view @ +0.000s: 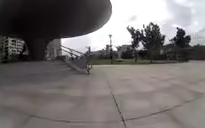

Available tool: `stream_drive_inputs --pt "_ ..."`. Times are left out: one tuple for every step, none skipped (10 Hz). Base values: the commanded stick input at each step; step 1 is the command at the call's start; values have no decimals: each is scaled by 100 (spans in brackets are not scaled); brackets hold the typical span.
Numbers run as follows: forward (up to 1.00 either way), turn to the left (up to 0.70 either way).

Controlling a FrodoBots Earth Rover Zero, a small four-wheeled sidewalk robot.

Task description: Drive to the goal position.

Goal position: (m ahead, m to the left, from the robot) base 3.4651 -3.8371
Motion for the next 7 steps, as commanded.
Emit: stream_drive_inputs --pt "85 0" --pt "85 0" --pt "85 0" --pt "85 0" --pt "85 0" --pt "85 0" --pt "85 0"
